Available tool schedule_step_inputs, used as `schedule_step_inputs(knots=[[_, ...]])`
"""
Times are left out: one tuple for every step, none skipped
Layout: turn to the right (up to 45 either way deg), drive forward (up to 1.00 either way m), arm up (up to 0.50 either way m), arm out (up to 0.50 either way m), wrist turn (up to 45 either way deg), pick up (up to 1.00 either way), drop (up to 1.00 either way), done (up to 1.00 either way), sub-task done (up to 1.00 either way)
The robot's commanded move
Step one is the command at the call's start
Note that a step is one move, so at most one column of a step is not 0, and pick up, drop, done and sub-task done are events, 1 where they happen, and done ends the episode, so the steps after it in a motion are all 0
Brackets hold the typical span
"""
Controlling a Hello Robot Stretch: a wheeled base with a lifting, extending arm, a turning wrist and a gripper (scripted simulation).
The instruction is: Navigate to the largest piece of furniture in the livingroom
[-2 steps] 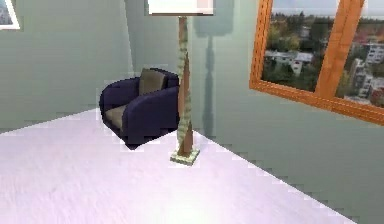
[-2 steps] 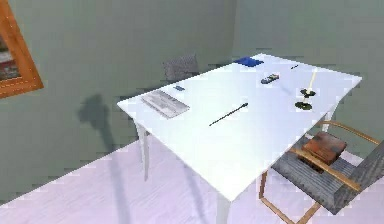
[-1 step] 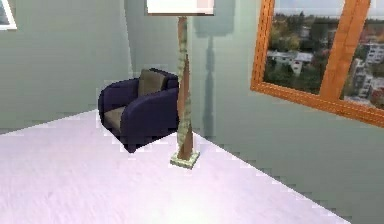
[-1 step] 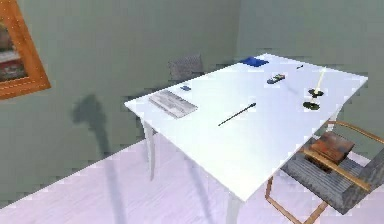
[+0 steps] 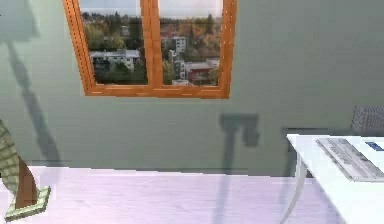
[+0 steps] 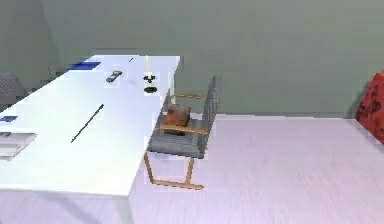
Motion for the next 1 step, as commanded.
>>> schedule_step_inputs(knots=[[0.0, 1.00, 0.00, 0.00, 0.0, 0.00, 0.00, 0.00, 0.00]])
